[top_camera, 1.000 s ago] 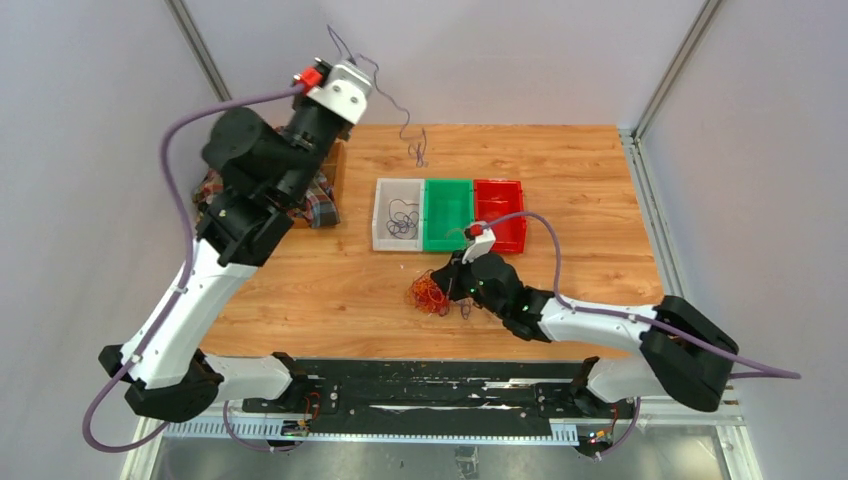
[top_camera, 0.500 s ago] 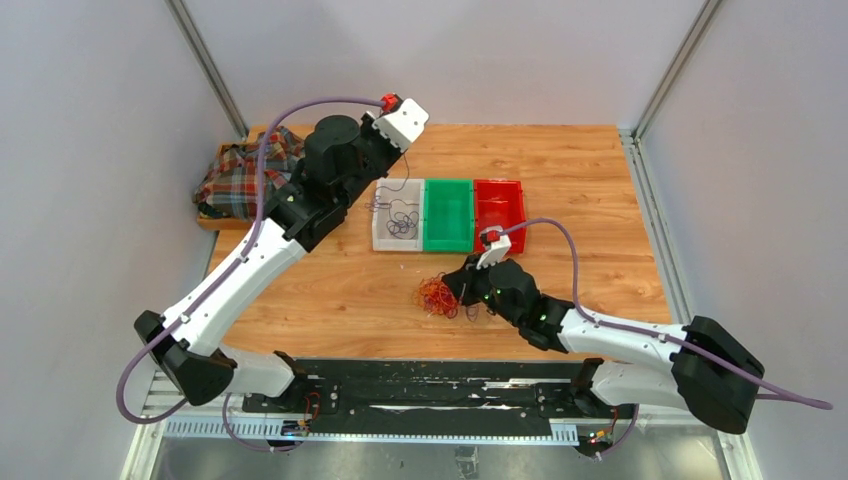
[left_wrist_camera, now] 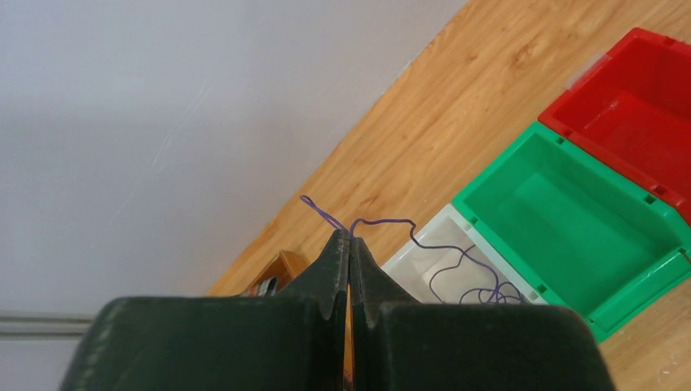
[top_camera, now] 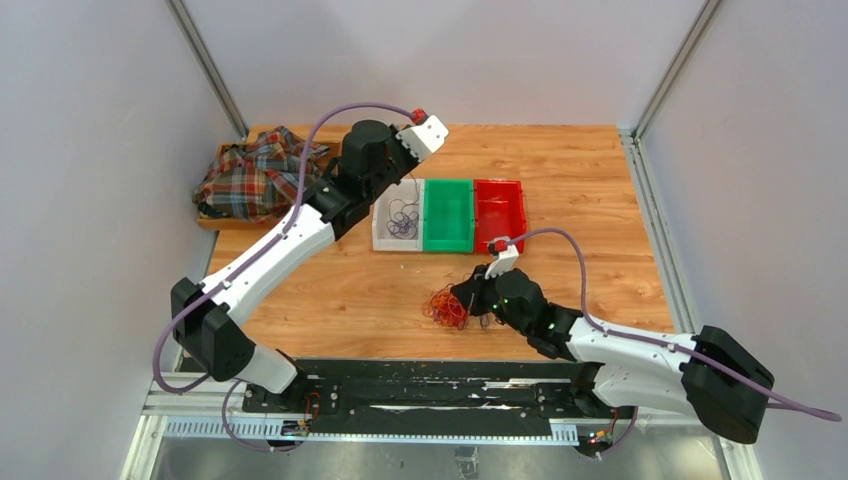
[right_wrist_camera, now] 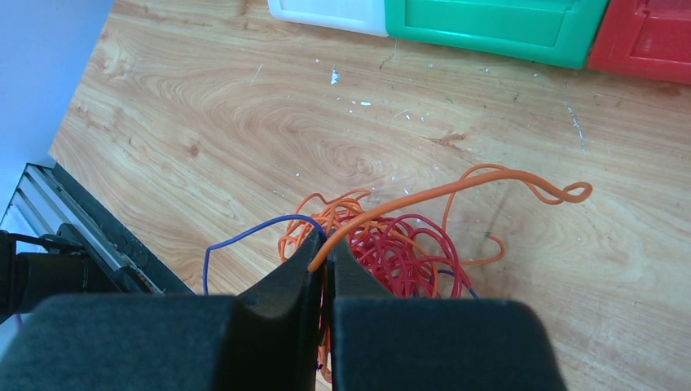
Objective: Untangle the cables
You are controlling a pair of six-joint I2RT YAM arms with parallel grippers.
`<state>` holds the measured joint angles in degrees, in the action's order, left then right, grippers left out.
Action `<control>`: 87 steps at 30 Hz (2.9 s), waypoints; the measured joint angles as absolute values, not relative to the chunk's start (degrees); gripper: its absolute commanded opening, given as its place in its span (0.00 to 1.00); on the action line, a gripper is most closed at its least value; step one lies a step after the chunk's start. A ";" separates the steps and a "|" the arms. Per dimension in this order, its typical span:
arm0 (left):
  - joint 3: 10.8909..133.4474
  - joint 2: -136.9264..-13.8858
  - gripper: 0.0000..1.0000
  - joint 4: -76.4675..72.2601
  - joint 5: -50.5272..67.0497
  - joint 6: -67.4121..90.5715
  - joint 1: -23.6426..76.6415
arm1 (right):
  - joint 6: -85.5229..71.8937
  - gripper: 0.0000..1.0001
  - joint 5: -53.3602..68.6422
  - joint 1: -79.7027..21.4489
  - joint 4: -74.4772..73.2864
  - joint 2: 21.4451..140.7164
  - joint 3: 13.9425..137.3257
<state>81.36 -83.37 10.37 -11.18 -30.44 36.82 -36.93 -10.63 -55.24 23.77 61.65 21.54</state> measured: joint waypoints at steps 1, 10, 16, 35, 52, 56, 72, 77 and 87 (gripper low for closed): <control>81.30 -83.92 0.00 10.22 -11.16 -30.96 36.82 | -37.06 0.01 -10.63 -55.24 23.68 61.34 21.41; 81.30 -86.50 0.00 9.58 -10.24 -32.25 36.16 | -38.04 0.01 -10.66 -55.24 23.62 60.69 20.69; 80.71 -86.52 0.00 15.94 -6.94 -28.23 36.12 | -38.15 0.01 -10.79 -55.24 22.85 60.58 20.69; 76.36 -96.77 0.03 20.67 -2.37 -25.47 31.20 | -38.85 0.01 -12.25 -55.24 18.65 57.63 20.69; 78.67 -93.84 0.84 31.92 14.04 -27.70 28.60 | -38.98 0.01 -12.27 -55.24 17.87 57.56 20.95; 80.75 -88.42 0.84 40.47 24.86 -28.95 28.69 | -38.98 0.01 -12.27 -55.24 17.87 57.28 20.97; 74.04 -90.04 0.76 44.64 33.69 -22.06 43.66 | -39.88 0.01 -12.25 -55.18 19.49 57.34 21.32; 76.49 -93.97 0.67 42.96 33.43 -20.91 44.53 | -41.15 0.01 -12.21 -54.85 21.63 57.58 21.23; 76.51 -94.17 0.03 41.85 27.81 -17.91 45.52 | -42.19 0.20 -12.01 -54.28 23.42 58.15 21.17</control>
<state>76.51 -94.17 41.85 27.81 -17.91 45.52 -42.19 -12.01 -54.28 23.42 58.15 21.17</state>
